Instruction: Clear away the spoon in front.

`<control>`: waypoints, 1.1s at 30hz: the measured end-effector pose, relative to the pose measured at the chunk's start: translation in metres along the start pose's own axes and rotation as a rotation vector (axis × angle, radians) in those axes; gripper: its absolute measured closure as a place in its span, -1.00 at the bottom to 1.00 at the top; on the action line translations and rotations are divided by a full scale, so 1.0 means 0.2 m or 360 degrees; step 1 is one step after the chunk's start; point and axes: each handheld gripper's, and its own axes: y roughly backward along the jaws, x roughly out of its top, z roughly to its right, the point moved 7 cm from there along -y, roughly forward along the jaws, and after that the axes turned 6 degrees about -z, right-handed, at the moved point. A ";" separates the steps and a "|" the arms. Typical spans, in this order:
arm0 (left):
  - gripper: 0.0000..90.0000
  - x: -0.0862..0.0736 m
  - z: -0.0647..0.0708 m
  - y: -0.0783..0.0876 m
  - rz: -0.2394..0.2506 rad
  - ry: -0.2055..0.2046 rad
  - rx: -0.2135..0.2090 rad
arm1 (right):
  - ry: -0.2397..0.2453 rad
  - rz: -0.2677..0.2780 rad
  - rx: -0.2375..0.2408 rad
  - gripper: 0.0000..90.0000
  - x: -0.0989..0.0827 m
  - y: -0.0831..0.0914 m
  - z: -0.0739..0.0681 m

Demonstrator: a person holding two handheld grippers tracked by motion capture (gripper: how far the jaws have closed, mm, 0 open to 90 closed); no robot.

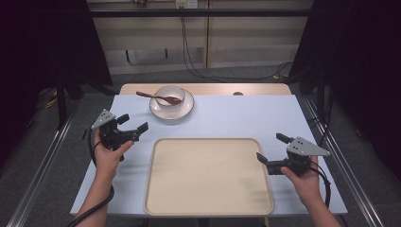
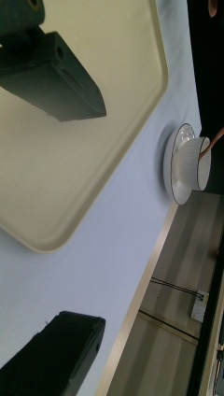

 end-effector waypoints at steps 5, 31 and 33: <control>-1.00 0.00 -0.02 -0.06 -0.0023 0.0039 0.0042 | -0.0005 0.0000 0.0010 -0.97 0.00 0.00 0.00; -0.95 0.05 -0.11 -0.23 -0.0027 0.0136 0.0199 | 0.0006 0.0002 0.0023 -0.97 0.00 0.00 -0.01; -0.95 0.06 -0.12 -0.24 -0.0039 0.0134 0.0206 | 0.0007 0.0007 0.0022 -0.97 0.00 0.00 -0.01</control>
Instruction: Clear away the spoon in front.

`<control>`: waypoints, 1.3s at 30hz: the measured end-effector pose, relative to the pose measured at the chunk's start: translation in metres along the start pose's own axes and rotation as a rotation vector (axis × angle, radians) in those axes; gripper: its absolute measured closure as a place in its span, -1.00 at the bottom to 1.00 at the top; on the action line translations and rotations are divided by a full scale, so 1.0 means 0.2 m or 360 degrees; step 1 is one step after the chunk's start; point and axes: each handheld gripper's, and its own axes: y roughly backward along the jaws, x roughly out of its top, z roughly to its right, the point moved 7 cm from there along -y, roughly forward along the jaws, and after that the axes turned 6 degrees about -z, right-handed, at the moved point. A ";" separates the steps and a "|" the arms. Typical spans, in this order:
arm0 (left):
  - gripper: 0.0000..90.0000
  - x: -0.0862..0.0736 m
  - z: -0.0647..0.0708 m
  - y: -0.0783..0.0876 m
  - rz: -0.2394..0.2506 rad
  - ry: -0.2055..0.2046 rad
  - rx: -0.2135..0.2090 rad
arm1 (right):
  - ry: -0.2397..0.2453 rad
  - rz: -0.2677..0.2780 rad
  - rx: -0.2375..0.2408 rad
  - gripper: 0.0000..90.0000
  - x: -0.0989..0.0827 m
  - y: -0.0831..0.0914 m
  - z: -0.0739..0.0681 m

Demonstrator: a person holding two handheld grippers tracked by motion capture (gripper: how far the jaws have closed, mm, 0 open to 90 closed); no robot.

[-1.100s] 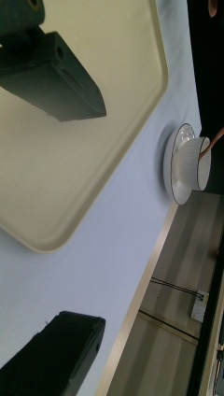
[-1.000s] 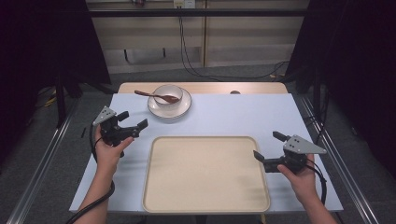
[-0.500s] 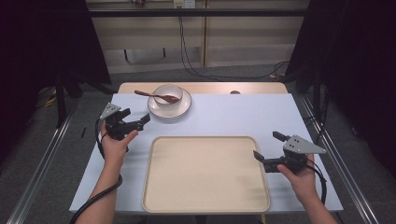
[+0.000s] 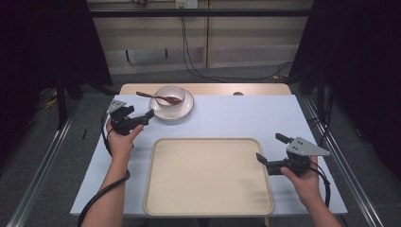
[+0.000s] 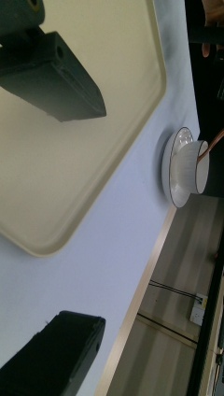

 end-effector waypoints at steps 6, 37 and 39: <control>-0.91 0.02 -0.02 -0.04 -0.0001 0.0016 0.0037 | -0.0005 -0.0004 0.0004 -0.97 0.00 0.00 0.00; -0.73 0.01 -0.10 -0.25 -0.0005 0.0134 0.0099 | 0.0000 0.0011 0.0029 -0.97 0.00 -0.01 0.00; -0.73 0.01 -0.10 -0.26 0.0000 0.0150 0.0108 | -0.0001 0.0018 0.0029 -0.97 0.00 -0.01 0.00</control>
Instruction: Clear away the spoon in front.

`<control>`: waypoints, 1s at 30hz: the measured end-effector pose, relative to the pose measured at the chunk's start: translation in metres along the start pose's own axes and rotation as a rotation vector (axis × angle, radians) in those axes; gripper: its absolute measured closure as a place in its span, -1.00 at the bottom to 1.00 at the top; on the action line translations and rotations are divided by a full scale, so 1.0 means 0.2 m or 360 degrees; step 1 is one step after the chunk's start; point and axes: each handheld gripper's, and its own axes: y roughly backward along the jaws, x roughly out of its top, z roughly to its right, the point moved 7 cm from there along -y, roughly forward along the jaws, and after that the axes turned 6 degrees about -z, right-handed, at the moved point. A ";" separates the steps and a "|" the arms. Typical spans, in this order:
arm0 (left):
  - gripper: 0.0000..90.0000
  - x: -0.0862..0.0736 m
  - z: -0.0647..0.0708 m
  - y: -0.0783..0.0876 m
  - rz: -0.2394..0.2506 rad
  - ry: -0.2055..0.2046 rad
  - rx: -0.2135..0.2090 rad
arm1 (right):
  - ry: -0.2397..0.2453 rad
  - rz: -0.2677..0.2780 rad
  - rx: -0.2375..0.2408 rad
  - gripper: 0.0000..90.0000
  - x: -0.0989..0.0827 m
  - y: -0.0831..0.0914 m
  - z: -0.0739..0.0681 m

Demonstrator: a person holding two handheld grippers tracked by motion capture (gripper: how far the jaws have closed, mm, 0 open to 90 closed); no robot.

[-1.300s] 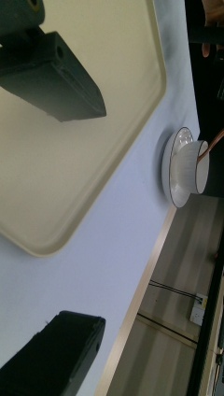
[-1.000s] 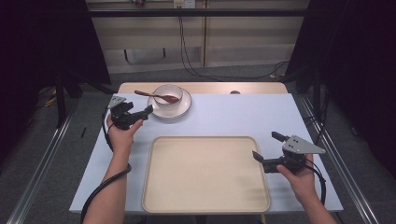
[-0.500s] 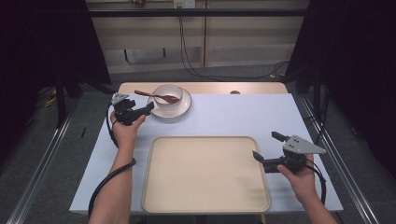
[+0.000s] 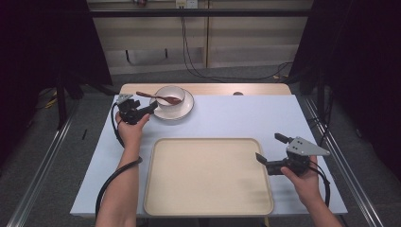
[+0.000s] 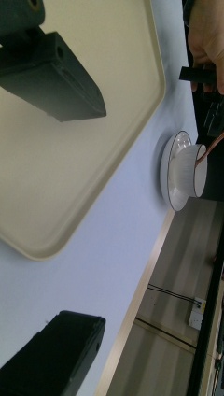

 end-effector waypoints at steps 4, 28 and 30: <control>-0.71 0.01 0.00 -0.01 -0.0006 -0.0012 0.0009 | -0.0015 0.0002 0.0001 -0.97 0.00 0.00 0.00; -0.51 0.07 0.00 -0.08 0.0041 0.0044 0.0050 | -0.0027 -0.0001 0.0006 -0.96 0.00 0.00 0.01; -0.37 0.08 0.00 -0.08 0.0052 0.0064 0.0052 | -0.0037 0.0005 -0.0004 -0.96 0.00 0.00 0.01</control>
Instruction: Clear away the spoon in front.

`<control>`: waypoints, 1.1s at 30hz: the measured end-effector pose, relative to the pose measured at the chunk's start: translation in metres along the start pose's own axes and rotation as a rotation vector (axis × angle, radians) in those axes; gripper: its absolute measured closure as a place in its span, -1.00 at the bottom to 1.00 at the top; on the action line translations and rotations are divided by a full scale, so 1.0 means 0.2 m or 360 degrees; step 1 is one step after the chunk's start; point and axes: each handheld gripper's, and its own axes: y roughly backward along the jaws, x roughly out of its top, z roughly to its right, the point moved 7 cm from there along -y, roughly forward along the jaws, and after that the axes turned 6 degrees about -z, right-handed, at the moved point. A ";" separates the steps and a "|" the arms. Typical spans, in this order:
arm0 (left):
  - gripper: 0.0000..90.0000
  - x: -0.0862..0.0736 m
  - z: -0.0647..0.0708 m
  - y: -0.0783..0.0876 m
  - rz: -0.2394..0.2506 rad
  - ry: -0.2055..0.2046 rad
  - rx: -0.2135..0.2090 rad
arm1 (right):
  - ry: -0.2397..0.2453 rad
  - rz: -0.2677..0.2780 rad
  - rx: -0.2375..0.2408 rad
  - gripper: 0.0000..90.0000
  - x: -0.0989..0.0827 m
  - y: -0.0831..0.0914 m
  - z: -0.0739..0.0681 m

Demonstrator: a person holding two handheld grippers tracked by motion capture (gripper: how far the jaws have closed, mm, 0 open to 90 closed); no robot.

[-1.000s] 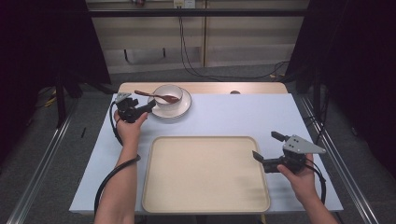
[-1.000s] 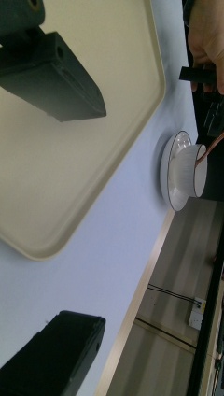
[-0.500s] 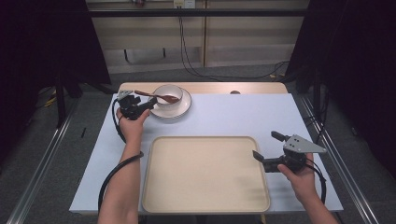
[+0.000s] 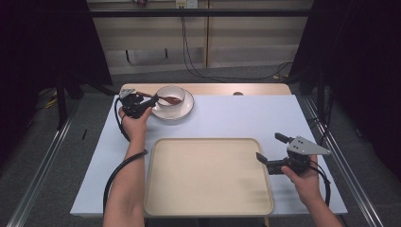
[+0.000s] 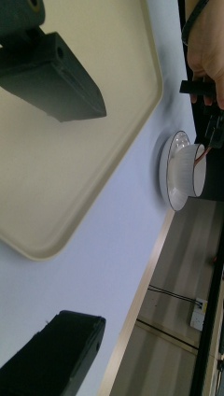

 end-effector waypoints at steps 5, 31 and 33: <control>-0.09 0.00 0.00 0.00 0.0022 0.0009 0.0055 | 0.0002 0.0000 -0.0003 -0.96 0.00 0.00 0.00; 0.74 0.11 0.13 0.02 0.0124 0.0010 -0.0101 | 0.0003 0.0005 0.0001 -0.96 0.00 0.01 0.01; 0.76 0.13 0.15 0.02 0.0131 -0.0003 -0.0117 | 0.0003 0.0004 -0.0005 -0.96 0.00 0.01 0.01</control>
